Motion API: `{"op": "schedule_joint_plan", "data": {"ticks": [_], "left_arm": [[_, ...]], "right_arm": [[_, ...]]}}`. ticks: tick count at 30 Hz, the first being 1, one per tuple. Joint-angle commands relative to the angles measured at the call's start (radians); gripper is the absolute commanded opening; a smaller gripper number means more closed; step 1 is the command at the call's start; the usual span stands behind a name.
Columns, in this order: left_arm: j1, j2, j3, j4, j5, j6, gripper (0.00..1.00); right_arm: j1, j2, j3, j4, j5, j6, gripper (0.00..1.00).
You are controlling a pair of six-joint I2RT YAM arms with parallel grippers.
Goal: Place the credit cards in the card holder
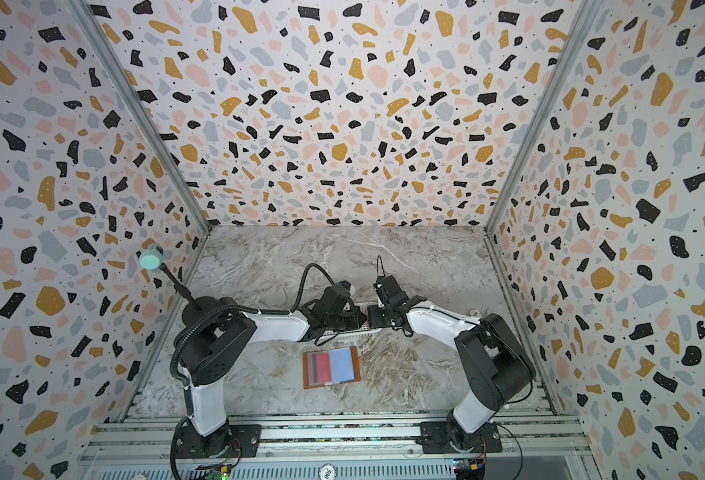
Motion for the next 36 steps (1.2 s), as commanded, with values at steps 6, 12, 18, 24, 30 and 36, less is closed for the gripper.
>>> {"op": "schedule_joint_plan", "data": {"ticks": [6, 12, 18, 24, 30, 36], "left_arm": [[0.007, 0.024, -0.037, 0.069, 0.025, -0.03, 0.13], [0.009, 0.033, -0.04, 0.061, 0.024, -0.031, 0.14], [0.009, 0.035, -0.04, 0.044, 0.022, -0.029, 0.17], [0.009, 0.041, -0.043, 0.033, 0.022, -0.03, 0.18], [0.011, 0.04, -0.042, 0.018, 0.018, -0.032, 0.2], [0.014, 0.041, -0.046, 0.011, 0.022, -0.036, 0.21]], "right_arm": [[-0.004, 0.014, 0.032, -0.004, 0.016, -0.01, 0.59], [-0.003, 0.02, 0.035, -0.004, 0.015, -0.014, 0.59], [-0.003, 0.022, 0.039, -0.006, 0.022, -0.015, 0.59], [0.002, 0.036, 0.05, -0.018, 0.039, -0.02, 0.6], [0.009, 0.042, 0.065, -0.029, 0.053, -0.027, 0.59], [0.009, 0.035, 0.068, -0.04, 0.068, -0.026, 0.59]]}}
